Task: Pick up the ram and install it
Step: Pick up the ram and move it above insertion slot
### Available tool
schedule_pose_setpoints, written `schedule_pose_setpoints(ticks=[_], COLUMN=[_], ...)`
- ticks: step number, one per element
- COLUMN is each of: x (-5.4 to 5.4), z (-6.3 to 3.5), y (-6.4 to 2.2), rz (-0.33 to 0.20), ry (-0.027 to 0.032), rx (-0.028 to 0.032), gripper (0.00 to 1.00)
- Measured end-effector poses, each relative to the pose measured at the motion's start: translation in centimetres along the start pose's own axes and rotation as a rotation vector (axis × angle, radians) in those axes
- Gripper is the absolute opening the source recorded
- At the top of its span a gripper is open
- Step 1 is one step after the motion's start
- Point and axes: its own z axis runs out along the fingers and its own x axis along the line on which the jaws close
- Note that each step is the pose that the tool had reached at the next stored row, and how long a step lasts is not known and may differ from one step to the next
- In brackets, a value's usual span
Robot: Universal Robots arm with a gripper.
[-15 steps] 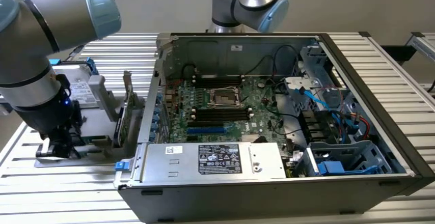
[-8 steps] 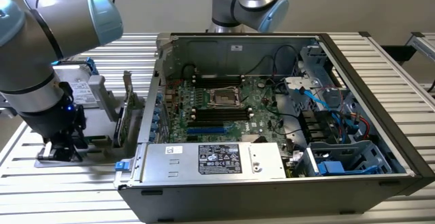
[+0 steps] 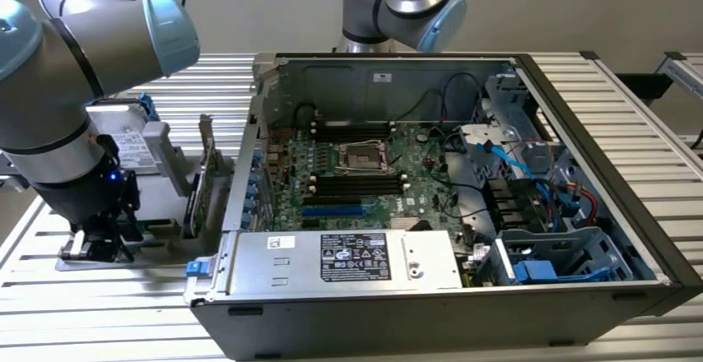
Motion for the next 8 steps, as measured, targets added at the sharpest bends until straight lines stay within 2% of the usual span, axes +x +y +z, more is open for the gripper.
schedule_pose_setpoints(ticks=[4,6,7,8], x=[0.0,0.0,0.0,0.0], z=[0.0,0.0,0.0,0.0], y=[0.0,0.0,0.0,0.0], rz=[0.0,0.0,0.0,0.0], ry=[0.0,0.0,0.0,0.0], rx=[0.0,0.0,-0.0001,0.0], gripper=[0.37,0.24,0.24,0.18])
